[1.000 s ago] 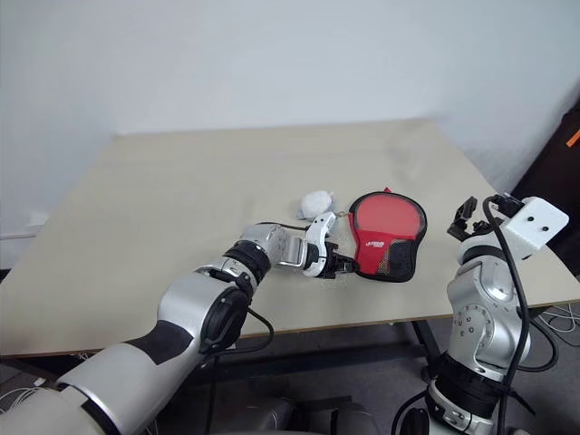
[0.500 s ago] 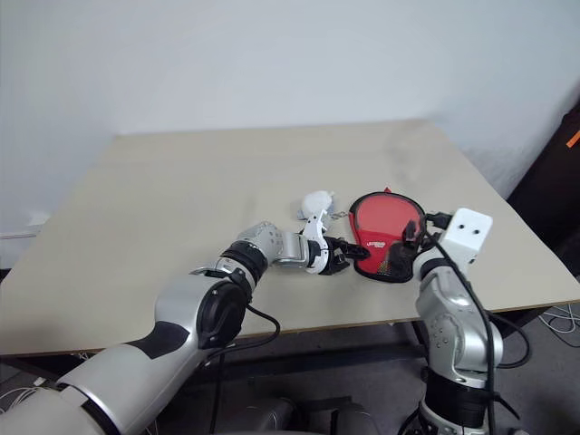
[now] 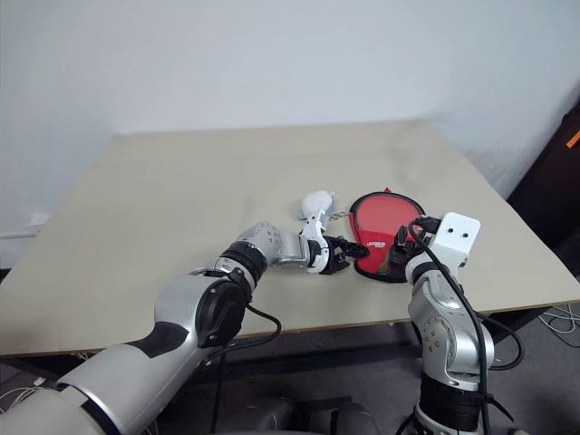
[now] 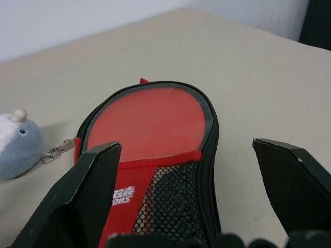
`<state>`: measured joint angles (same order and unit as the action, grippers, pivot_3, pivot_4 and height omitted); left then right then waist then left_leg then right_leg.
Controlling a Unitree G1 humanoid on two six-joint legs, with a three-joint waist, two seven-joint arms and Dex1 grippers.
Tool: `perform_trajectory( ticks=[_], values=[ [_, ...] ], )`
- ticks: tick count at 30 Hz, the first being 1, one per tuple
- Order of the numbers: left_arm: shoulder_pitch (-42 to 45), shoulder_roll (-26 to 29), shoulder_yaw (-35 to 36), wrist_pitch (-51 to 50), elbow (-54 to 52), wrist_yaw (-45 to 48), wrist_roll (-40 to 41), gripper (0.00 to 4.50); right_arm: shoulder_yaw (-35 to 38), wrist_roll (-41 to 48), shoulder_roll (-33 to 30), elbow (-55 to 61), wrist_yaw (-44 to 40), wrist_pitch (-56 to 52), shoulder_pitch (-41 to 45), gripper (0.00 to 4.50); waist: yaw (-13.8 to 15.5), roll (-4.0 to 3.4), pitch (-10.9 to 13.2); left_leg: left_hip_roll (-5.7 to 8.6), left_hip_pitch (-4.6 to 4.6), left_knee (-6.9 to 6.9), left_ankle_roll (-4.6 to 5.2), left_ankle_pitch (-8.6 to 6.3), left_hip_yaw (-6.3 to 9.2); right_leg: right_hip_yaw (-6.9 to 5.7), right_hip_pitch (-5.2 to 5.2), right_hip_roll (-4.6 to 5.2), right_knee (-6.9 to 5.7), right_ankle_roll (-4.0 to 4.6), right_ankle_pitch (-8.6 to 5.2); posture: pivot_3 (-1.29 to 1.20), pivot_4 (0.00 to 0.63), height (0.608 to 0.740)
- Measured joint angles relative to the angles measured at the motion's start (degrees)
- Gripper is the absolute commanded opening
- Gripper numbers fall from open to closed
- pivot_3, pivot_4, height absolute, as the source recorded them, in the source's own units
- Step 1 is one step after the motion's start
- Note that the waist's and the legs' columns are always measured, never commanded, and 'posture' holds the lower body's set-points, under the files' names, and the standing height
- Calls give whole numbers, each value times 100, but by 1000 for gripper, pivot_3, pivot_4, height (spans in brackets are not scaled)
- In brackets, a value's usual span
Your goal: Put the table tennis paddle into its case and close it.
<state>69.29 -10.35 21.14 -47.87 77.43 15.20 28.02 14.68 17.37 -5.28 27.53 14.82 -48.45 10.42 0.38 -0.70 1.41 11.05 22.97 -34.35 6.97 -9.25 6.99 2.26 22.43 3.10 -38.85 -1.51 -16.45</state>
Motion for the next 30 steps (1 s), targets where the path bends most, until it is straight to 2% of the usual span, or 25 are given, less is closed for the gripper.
perform_trajectory(
  ticks=[2,10,14,16,18,23,30],
  values=[
    [-51,90,-10,-20,31,12,0,3464,-24,2,7,0,0,-5,9,4455,-4,-1,-2,0,-1,2,0,0,0,1,0,0,1,0,0,0,0,740],
    [-997,197,316,415,-62,1111,390,3464,-2,-7,-3,11,2,-5,1,4455,-6,50,-78,-5,-25,13,5,-5,-2,2,-20,-4,4,-1,-2,0,0,740],
    [-1312,228,414,567,-121,1601,536,3464,-5,-10,-3,5,2,-7,0,4455,-7,50,-94,-8,-26,16,5,-6,-2,2,-19,-4,5,0,-2,0,0,740],
    [-1434,236,414,611,-135,1790,565,3464,-44,-18,-5,-47,-5,14,-65,4455,-12,-81,-155,-3,-30,26,17,-14,-16,5,-19,-4,14,1,-2,0,0,740],
    [-1526,250,414,653,-143,1945,575,3464,-81,-60,-6,-169,-25,111,-275,4455,-26,-159,-201,-3,-32,30,24,-21,-22,13,-17,2,14,-8,-8,0,0,740],
    [-1715,256,410,819,-198,2273,572,3464,-169,-197,-28,-246,-137,472,-488,4455,-43,-213,-236,-19,-36,31,45,-46,-17,17,-17,-7,10,-7,-9,0,0,740],
    [-1818,256,346,873,-229,2583,563,3464,-367,-415,-77,-320,-321,1043,-890,4455,-43,-220,-241,-19,-36,31,44,-49,-16,18,-16,-9,10,-4,-10,0,0,740]
  ],
)
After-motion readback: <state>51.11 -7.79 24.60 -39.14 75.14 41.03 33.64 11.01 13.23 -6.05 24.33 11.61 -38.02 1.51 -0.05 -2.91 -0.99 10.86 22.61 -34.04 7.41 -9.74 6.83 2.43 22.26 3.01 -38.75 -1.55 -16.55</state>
